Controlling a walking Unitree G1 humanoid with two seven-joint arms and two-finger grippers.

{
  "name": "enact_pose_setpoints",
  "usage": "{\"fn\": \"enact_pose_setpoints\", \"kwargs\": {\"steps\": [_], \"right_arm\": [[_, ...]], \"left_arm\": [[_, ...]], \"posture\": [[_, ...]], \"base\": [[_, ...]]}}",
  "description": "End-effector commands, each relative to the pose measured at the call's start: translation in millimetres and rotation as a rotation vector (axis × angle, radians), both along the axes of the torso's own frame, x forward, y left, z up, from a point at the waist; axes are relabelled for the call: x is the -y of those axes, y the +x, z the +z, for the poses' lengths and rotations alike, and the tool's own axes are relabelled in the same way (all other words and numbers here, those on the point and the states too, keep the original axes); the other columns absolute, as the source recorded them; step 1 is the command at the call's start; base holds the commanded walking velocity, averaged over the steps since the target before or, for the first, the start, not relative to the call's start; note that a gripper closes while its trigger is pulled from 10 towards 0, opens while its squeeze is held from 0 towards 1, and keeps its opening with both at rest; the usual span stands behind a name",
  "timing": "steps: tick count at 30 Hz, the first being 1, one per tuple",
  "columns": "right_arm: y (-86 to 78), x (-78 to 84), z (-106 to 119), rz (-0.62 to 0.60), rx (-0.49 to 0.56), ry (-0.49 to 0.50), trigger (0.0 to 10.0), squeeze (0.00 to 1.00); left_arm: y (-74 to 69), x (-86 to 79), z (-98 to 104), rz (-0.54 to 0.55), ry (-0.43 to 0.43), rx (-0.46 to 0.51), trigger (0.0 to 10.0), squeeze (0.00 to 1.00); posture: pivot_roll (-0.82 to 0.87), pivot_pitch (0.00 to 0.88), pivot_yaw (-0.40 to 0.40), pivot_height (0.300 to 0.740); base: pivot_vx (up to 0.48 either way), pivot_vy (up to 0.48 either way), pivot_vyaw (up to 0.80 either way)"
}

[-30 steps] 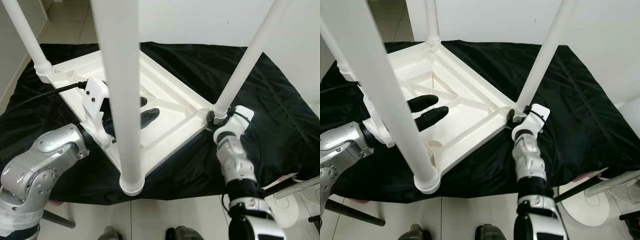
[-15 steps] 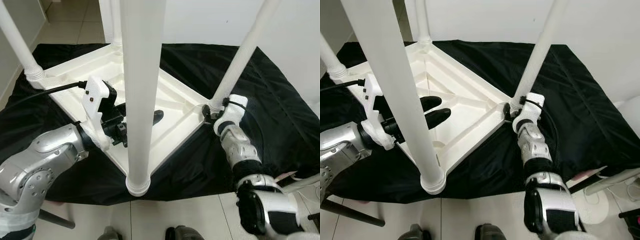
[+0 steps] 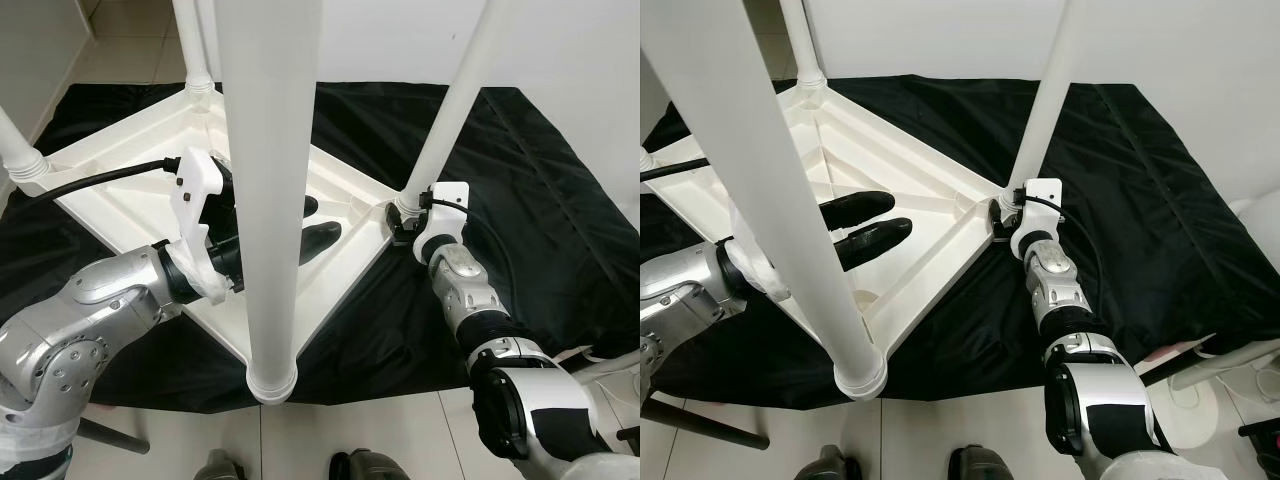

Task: Building children table

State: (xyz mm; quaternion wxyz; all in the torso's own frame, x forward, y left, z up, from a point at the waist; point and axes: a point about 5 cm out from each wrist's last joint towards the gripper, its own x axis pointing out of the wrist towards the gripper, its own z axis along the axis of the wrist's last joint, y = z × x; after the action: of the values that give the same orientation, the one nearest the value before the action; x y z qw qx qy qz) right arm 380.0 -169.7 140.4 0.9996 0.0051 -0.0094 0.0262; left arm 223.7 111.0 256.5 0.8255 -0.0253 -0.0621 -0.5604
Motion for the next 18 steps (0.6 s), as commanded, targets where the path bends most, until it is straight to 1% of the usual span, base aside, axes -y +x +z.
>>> {"fn": "enact_pose_setpoints", "kwargs": {"steps": [1,2,3,4,5,6,7,8,9,10,11,12,13,14,16,17,18], "right_arm": [[-3.1,7.1,-3.6,-0.028,0.006,0.016,10.0,0.00],[-3.1,7.1,-3.6,-0.028,0.006,0.016,10.0,0.00],[-5.6,12.4,-3.3,-0.039,0.033,0.029,10.0,0.00],[-5.6,12.4,-3.3,-0.039,0.033,0.029,10.0,0.00],[-10.4,18.8,-2.1,-0.054,0.074,0.048,10.0,0.00],[-10.4,18.8,-2.1,-0.054,0.074,0.048,10.0,0.00],[-18.0,25.3,0.0,-0.070,0.126,0.063,10.0,0.00],[-18.0,25.3,0.0,-0.070,0.126,0.063,10.0,0.00],[-25.5,29.9,1.4,-0.083,0.170,0.073,10.0,0.00],[-33.0,31.9,2.2,-0.085,0.201,0.074,10.0,0.00],[-33.0,31.9,2.2,-0.085,0.201,0.074,10.0,0.00],[-37.1,32.4,2.2,-0.085,0.218,0.072,10.0,0.00],[-37.1,32.4,2.2,-0.085,0.218,0.072,10.0,0.00],[-47.4,33.3,-0.4,-0.087,0.235,0.057,10.0,0.00],[-47.4,33.3,-0.4,-0.087,0.235,0.057,10.0,0.00],[-54.2,34.5,-3.2,-0.092,0.234,0.061,10.0,0.00],[-54.2,34.5,-3.2,-0.092,0.234,0.061,10.0,0.00]], "left_arm": [[-7.6,4.1,-1.4,-0.163,0.027,0.018,10.0,0.00],[-7.6,4.1,-1.4,-0.163,0.027,0.018,10.0,0.00],[-1.2,2.2,-2.4,-0.120,0.037,0.023,10.0,0.00],[-1.2,2.2,-2.4,-0.120,0.037,0.023,10.0,0.00],[10.4,-2.3,-4.3,-0.039,0.058,0.033,10.0,0.00],[10.4,-2.3,-4.3,-0.039,0.058,0.033,10.0,0.00],[26.1,-9.3,-5.7,0.078,0.084,0.060,10.0,0.00],[26.1,-9.3,-5.7,0.078,0.084,0.060,10.0,0.00],[39.0,-16.4,-7.7,0.174,0.106,0.071,10.0,0.00],[48.9,-23.1,-9.3,0.261,0.133,0.095,10.0,0.00],[48.9,-23.1,-9.3,0.261,0.133,0.095,10.0,0.00],[53.8,-26.8,-10.1,0.307,0.148,0.110,10.0,0.00],[53.8,-26.8,-10.1,0.307,0.148,0.110,10.0,0.00],[64.6,-37.2,-11.3,0.409,0.150,0.116,10.0,0.00],[64.6,-37.2,-11.3,0.409,0.150,0.116,10.0,0.00],[70.7,-45.0,-13.5,0.467,0.145,0.098,10.0,0.00],[70.7,-45.0,-13.5,0.467,0.145,0.098,10.0,0.00]], "posture": [[-0.01,0.075,0.002,0.740],[-0.01,0.075,0.002,0.740],[-0.01,0.075,0.006,0.740],[-0.01,0.075,0.006,0.740],[-0.02,0.076,0.008,0.740],[-0.02,0.076,0.008,0.740],[-0.02,0.076,0.008,0.740],[-0.02,0.076,0.008,0.740],[-0.03,0.077,0.011,0.740],[-0.03,0.077,0.012,0.740],[-0.03,0.077,0.012,0.740],[-0.03,0.077,0.012,0.740],[-0.03,0.077,0.012,0.740],[-0.03,0.077,0.014,0.740],[-0.03,0.077,0.014,0.740],[-0.04,0.076,0.019,0.740],[-0.04,0.076,0.019,0.740]], "base": [[0.000,0.000,0.00],[0.000,0.000,0.00],[0.000,0.000,0.00],[0.000,0.000,0.00],[0.000,0.000,0.00],[0.000,0.000,0.00],[0.000,0.000,0.00],[0.000,0.000,0.00],[0.000,0.000,0.00],[0.000,0.000,0.00],[0.000,0.000,0.00],[0.000,0.000,0.00],[0.000,0.000,0.00],[0.000,0.000,0.00],[0.000,0.000,0.00],[0.000,0.000,0.00],[0.000,0.000,0.00]]}}
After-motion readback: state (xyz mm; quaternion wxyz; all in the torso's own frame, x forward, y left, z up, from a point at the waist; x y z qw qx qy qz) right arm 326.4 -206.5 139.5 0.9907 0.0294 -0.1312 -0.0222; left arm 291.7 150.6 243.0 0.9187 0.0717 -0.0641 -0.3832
